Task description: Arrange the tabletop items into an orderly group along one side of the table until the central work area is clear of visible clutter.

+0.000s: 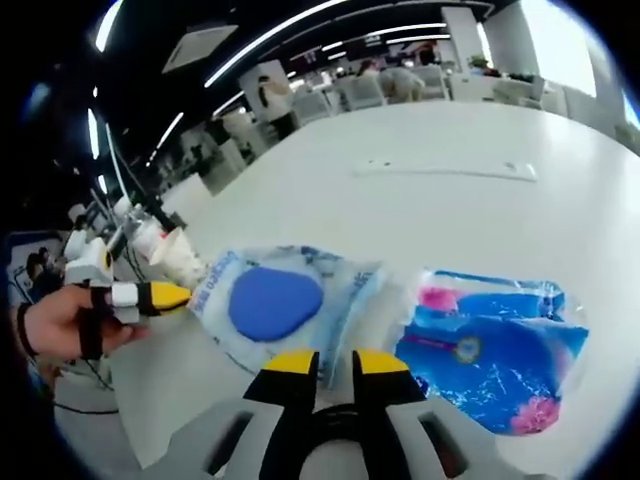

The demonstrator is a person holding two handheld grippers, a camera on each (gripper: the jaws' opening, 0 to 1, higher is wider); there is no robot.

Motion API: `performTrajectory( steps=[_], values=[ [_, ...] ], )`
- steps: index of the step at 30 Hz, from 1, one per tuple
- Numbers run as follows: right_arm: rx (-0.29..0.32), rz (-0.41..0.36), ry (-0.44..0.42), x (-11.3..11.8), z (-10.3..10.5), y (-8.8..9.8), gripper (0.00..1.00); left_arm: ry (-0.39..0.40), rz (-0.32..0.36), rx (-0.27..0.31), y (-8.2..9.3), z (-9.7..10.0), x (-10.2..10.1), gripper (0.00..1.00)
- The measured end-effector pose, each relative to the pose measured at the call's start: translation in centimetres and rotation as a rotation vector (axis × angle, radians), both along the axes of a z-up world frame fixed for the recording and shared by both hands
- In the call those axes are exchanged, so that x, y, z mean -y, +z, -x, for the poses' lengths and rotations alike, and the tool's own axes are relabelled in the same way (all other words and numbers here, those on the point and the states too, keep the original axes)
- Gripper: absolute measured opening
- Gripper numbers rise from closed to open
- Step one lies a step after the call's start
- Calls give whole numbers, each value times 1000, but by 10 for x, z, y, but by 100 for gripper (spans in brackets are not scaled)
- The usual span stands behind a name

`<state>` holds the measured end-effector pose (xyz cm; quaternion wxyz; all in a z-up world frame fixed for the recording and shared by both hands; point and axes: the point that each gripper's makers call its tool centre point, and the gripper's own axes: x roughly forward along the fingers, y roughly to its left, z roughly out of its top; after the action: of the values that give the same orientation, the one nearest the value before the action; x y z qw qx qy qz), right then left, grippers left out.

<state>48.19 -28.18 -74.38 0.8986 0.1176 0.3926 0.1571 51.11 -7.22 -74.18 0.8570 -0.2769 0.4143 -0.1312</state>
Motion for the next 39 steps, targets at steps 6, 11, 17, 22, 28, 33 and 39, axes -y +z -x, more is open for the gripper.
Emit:
performTrajectory(
  steps=[6,11,17,22,28,33,39],
  values=[
    [5,6,-9,5,7,4,15,-27,-53,19,6,10,-6,12],
    [16,33,-1,7,17,10,15,-56,-85,28,4,22,-8,12],
    [35,34,-21,15,30,17,14,-90,-104,35,4,41,-6,12],
    [40,37,-32,24,42,20,14,-110,-105,35,4,57,-1,12],
    [40,37,-48,32,57,20,14,-138,-107,44,6,69,9,11],
    [36,37,-57,39,69,19,14,-162,-130,52,7,76,14,11],
    [34,33,-69,44,81,19,14,-186,-140,63,9,83,21,11]
  ],
)
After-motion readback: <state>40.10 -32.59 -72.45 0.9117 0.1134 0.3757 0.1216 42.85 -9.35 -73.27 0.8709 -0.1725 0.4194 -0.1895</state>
